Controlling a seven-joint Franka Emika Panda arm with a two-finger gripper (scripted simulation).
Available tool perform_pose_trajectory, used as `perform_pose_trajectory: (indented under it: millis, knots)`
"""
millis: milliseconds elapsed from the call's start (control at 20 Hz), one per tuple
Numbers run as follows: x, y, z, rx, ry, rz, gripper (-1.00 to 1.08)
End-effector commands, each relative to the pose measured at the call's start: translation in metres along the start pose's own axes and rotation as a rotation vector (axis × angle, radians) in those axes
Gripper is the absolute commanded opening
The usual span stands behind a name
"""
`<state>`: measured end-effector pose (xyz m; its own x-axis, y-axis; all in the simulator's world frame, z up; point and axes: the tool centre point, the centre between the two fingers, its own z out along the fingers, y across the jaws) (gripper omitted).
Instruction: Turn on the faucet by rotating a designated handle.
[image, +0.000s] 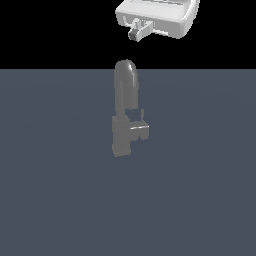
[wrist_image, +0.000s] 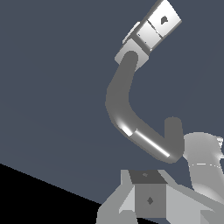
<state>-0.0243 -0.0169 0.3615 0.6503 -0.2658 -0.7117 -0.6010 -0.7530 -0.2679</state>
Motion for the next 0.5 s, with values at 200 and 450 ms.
perform_pose_trajectory:
  millis: [200, 450]
  knots:
    - [0.044, 0.001, 0.006, 0.096, -0.116, 0.089, -1.0]
    - [0.079, 0.004, 0.014, 0.175, -0.211, 0.163, -1.0]
